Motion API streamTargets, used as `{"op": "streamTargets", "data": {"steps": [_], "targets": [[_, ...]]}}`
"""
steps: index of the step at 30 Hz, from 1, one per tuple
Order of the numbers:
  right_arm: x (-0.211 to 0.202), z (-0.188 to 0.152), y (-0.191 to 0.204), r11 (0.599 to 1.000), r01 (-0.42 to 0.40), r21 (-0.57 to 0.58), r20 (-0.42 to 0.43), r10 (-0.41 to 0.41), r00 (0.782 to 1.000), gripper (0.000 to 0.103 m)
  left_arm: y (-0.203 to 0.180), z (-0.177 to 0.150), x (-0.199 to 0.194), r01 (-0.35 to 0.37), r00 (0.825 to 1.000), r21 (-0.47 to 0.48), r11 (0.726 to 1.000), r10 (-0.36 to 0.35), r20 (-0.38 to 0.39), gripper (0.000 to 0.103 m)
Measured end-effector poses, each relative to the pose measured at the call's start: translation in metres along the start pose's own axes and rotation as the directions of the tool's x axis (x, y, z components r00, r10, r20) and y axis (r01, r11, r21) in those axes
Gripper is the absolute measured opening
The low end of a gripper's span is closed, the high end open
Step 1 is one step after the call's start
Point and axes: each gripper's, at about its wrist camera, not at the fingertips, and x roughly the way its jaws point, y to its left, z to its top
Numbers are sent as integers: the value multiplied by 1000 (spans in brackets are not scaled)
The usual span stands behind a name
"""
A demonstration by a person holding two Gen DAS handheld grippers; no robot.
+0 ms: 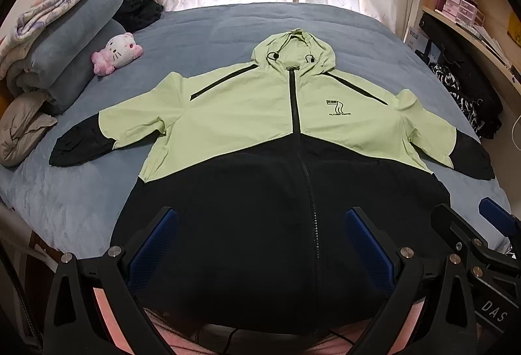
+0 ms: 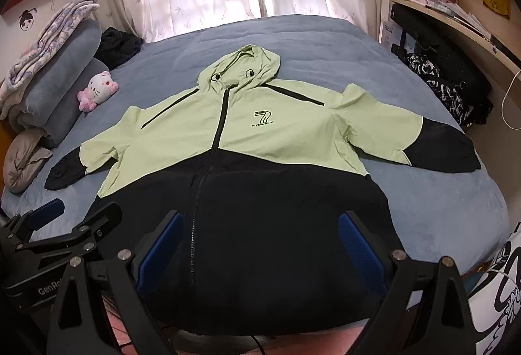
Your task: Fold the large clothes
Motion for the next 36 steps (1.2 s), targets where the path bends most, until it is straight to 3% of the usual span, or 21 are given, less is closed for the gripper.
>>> {"op": "streamTargets", "data": {"steps": [11,17,36], "targets": [[-6,-3,4,999,31,-12,26,-31,999,97,4,-2,-2,21,1000,-4,1000,-21,0,101],[-10,-4,3,1000,24,7,30,-24,999,97,8,-5,1,68,997,-32,997,-69,-18,101],[-8,-9,5,999,37,2,19,-37,999,96,5,-6,1,47,999,-7,999,-47,-26,100]]}}
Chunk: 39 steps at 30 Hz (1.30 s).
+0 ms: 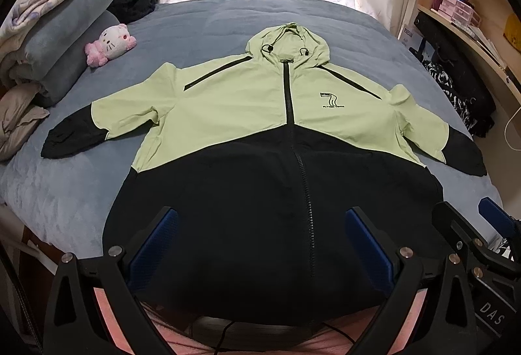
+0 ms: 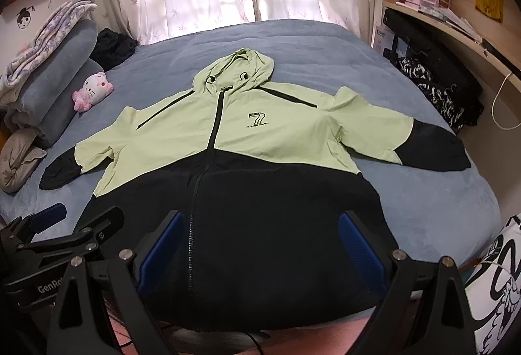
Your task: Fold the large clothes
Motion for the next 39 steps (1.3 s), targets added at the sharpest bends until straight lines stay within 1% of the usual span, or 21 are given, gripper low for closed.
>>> {"op": "streamTargets", "data": {"steps": [3,9,14,19,24,31,34,36,39], "targets": [[0,-1,-3,1000,-13,13,-5,13,1000,96,-2,-1,-1,-4,1000,8,1000,4,7,100],[-1,-2,-3,1000,3,6,4,-3,1000,96,-4,0,0,-4,1000,10,1000,4,-9,100],[-1,-1,-3,1000,-1,8,-1,1,1000,96,-5,0,0,-12,1000,17,1000,12,-8,100],[-1,-1,-3,1000,-6,9,-4,6,1000,96,-2,0,5,17,999,-1,1000,-17,-42,100],[1,-2,2,1000,-12,-5,-7,12,1000,96,-1,-1,7,1,999,5,1000,0,-47,100],[2,-1,1,1000,-21,2,-18,22,1000,96,-3,2,11,12,998,16,1000,-11,-58,100],[1,4,-6,1000,-24,15,-5,24,1000,96,-8,11,12,10,999,40,999,-8,-42,100],[-1,11,-15,999,-11,36,11,11,1000,96,-10,21,12,8,1000,43,999,-7,-28,100],[-7,24,-30,998,17,56,49,-20,999,96,-13,41,8,32,999,32,999,-33,24,100]]}}
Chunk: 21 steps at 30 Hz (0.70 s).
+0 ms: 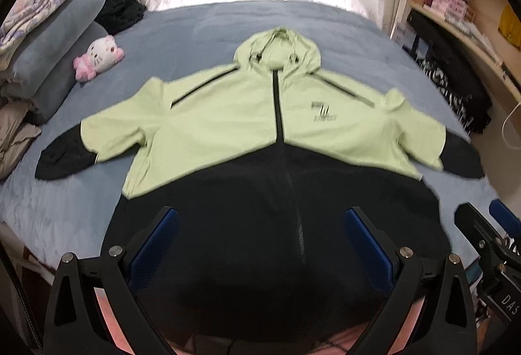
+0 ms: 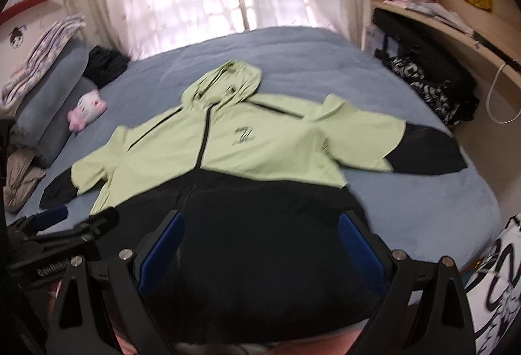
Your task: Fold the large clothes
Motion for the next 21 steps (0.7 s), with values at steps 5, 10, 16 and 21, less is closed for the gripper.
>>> {"op": "streamTargets", "data": {"steps": [5,10,16,21], "targets": [[-14,30,-27,999,46,29,66,-48,997,96,-12,37,-8,68,994,-3,998,-68,84,100],[-40,75,-55,987,161,15,172,-162,972,96,-30,79,-19,82,985,30,996,-85,150,101],[-64,133,-112,974,208,89,235,-223,946,96,-58,140,-21,111,984,47,993,-117,134,102],[-39,168,-177,969,185,166,160,-212,964,95,-89,180,5,161,983,29,986,-163,85,102]]}}
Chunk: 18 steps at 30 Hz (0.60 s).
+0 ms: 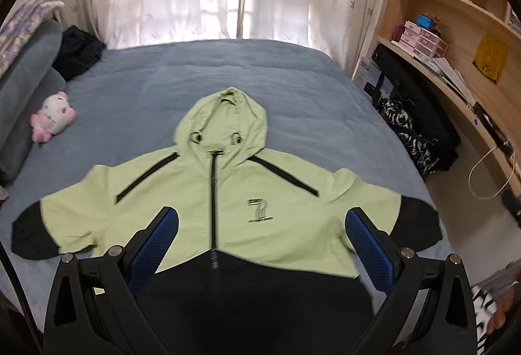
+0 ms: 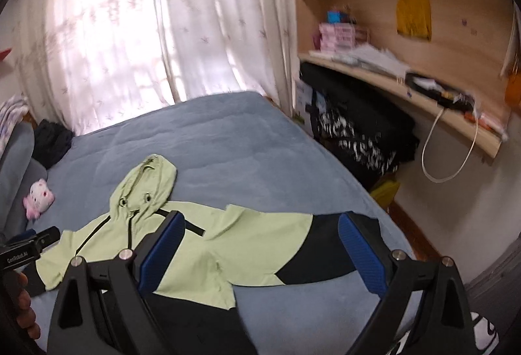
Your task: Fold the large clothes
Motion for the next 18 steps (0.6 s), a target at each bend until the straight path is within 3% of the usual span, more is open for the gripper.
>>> {"op": "streamTargets", "data": {"steps": [5,10,13,18], "targets": [[57,7,-49,995,79,64,-105,-72,992,95,-23,6,51,-13,999,22,1000,12,30,102],[120,-3,-109,968,152,198,-239,-102,966,90,-53,-12,130,-32,999,105,994,35,-36,101],[168,-24,-151,931,230,284,-354,-121,927,90,-67,-27,167,-114,993,129,985,119,-27,101],[225,-65,-205,862,361,355,-539,-127,832,80,-85,-45,213,-125,990,128,984,132,-48,101]]}}
